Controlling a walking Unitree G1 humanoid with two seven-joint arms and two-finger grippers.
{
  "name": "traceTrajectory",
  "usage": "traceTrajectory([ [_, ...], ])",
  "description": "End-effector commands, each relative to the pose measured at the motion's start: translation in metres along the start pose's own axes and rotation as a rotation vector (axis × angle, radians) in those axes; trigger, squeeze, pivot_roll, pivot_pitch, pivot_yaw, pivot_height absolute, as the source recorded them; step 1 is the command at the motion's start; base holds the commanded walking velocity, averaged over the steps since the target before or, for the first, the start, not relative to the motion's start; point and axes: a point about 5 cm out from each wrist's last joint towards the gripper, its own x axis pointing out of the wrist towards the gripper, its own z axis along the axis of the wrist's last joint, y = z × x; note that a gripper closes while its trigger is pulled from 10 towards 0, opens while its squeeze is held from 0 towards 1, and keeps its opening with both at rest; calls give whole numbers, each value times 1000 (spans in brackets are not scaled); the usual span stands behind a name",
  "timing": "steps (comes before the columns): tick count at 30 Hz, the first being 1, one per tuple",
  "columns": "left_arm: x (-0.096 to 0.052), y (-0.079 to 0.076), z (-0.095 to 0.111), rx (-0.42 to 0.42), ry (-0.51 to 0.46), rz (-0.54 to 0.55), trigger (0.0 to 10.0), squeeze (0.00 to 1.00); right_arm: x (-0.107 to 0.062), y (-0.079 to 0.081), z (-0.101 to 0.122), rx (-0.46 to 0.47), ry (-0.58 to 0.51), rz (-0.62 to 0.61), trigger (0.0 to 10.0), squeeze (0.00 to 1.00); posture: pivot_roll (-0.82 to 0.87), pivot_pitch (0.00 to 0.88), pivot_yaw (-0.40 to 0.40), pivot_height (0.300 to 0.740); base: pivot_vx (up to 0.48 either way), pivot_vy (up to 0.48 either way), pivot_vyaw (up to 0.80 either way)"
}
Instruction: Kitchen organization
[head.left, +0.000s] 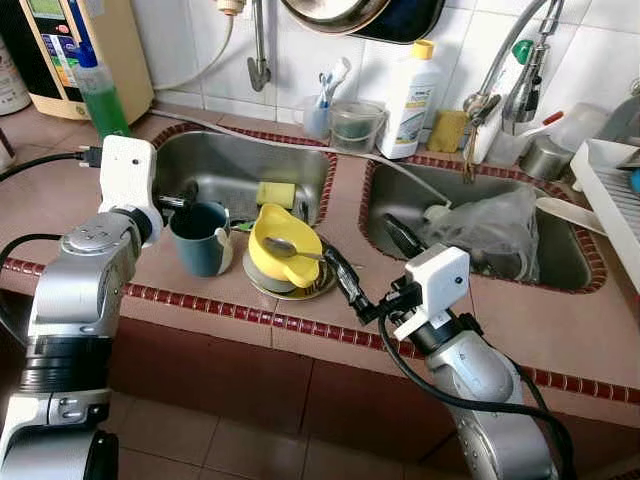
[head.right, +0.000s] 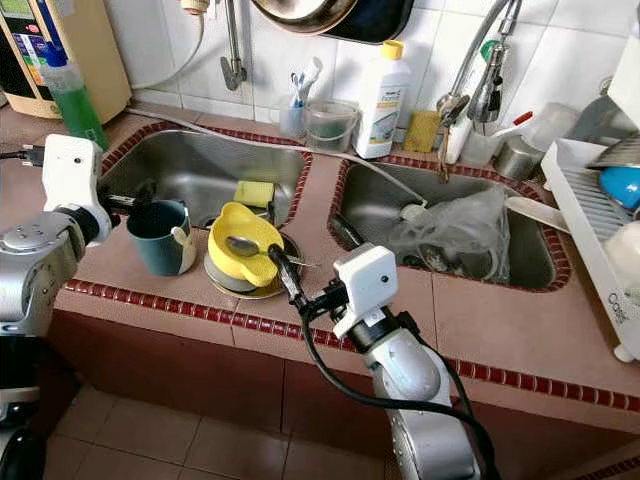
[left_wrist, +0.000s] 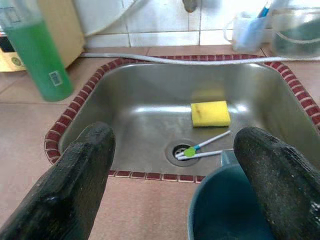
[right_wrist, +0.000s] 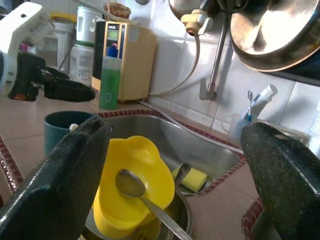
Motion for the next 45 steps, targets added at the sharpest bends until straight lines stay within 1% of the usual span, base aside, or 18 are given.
traceTrajectory([
  [1,1,-2,5,14,15,-45,10000,0,0,0,4,-2,-9,10,10000,0,66,0,-28,740,0,0,0],
  [6,2,-1,1,20,74,-71,10000,0,-1,0,3,-1,-3,13,10000,0,66,0,-22,740,0,0,0],
  [9,3,0,-1,-8,110,-72,10000,0,-1,0,3,-2,-2,9,10000,0,65,0,-20,740,0,0,0],
  [11,4,-1,-1,-28,121,-83,10000,0,-1,0,3,-1,-2,7,10000,0,65,0,-19,740,0,0,0],
  [19,4,1,-2,-37,160,-82,10000,0,-1,1,3,1,-3,4,10000,0,67,0,-18,740,0,0,0],
  [23,3,3,-3,-18,168,-83,10000,0,-1,1,3,3,-2,6,10000,0,70,0,-21,740,0,0,0],
  [24,2,5,-3,1,173,-83,10000,0,0,1,3,2,-3,7,10000,0,71,0,-22,740,0,0,0],
  [30,1,6,-2,49,183,-92,10000,0,0,3,3,15,0,22,10000,0,73,0,-26,740,0,0,0],
  [34,0,7,-6,93,210,-110,10000,0,-3,5,0,13,15,31,10000,0,70,0,-25,740,0,0,0],
  [45,0,-1,-11,110,250,-176,10000,0,-6,7,0,16,24,27,10000,0,61,0,-11,740,0,0,0],
])
